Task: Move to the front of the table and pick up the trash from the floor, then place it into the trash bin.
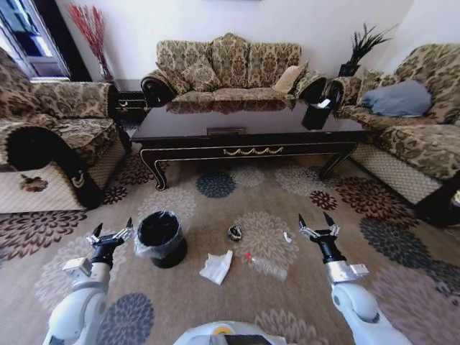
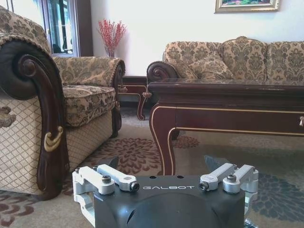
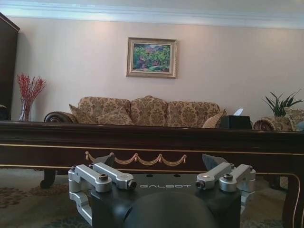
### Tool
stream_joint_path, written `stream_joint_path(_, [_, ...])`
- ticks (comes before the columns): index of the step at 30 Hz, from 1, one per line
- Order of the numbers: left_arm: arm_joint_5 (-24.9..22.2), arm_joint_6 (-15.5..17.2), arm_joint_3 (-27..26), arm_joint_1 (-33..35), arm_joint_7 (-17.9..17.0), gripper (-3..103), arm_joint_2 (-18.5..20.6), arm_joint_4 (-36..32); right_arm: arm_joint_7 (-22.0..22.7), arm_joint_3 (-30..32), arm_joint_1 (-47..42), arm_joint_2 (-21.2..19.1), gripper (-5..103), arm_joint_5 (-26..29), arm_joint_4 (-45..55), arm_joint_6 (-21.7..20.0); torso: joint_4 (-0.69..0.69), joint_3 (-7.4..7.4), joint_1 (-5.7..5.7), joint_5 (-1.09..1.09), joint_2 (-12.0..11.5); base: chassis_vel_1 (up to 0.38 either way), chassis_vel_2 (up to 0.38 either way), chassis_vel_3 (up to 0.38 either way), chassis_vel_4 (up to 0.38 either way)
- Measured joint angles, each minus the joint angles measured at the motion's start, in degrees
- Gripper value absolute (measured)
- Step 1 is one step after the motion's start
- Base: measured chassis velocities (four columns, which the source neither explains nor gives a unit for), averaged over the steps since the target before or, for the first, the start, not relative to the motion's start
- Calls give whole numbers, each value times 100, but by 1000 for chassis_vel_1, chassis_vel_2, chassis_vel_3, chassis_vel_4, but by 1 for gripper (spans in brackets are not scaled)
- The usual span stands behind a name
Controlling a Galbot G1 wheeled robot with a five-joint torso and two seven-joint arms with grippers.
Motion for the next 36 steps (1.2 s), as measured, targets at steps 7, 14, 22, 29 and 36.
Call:
stream_joint_path(7, [36,-2,0,-9,-7,100,41,30,163,-22,-15,19,100,-44,21,-47,-1,-6,-8,-2,2,35,-35,-27,13])
stream_joint_path(14, [-7,100,78,-121,-244,100,264,10,614,-166,115,17,100,-276,127,-123,-1,-2,-5,-4,2,4,-9,-1,2])
stream_joint_path(22, [-1111,1336,63,-473,-929,100,847,287,1068,-389,377,82,100,-667,245,-483,0,-2,-5,-4,2,0,0,0,0])
stream_joint_path(29, [-2071,2362,113,-804,-1172,100,1114,651,825,-291,301,79,100,-691,214,-520,-1,-2,-4,-4,2,0,0,0,0])
stream_joint_path(36, [-2812,2802,248,-1101,-1549,100,1196,1107,713,-345,232,29,100,-439,162,-585,0,-2,-4,-3,2,0,0,0,0])
